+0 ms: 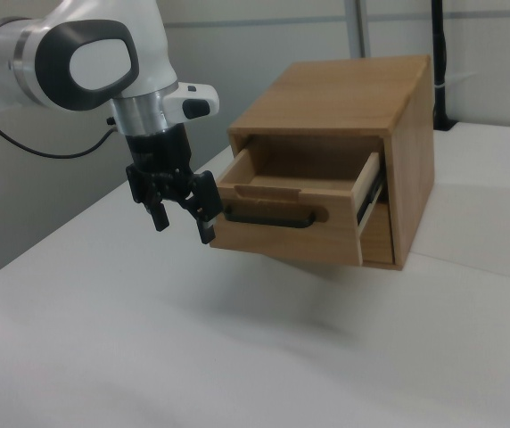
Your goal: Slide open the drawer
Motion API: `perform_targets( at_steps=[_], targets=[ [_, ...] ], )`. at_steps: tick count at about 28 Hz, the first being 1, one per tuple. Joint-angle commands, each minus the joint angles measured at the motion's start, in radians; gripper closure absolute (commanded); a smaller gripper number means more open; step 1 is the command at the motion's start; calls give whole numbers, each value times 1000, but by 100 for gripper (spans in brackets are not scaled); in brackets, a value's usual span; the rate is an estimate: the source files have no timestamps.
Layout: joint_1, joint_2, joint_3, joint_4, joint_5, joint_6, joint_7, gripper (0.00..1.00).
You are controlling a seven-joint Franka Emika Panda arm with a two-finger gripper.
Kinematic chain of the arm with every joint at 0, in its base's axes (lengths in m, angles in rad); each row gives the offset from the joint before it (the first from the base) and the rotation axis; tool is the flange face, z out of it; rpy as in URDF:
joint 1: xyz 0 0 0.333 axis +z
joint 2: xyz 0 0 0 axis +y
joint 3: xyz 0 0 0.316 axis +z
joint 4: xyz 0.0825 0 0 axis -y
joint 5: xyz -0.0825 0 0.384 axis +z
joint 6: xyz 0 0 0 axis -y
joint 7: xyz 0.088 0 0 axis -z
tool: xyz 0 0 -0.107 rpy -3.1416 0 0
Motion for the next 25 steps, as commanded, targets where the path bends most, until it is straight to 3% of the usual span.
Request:
perform_targets(
  at_steps=[1, 25],
  targets=[
    [5, 2, 1, 6, -25, -18, -26, 0],
    [4, 1, 0, 26, -27, -20, -24, 0]
  ],
)
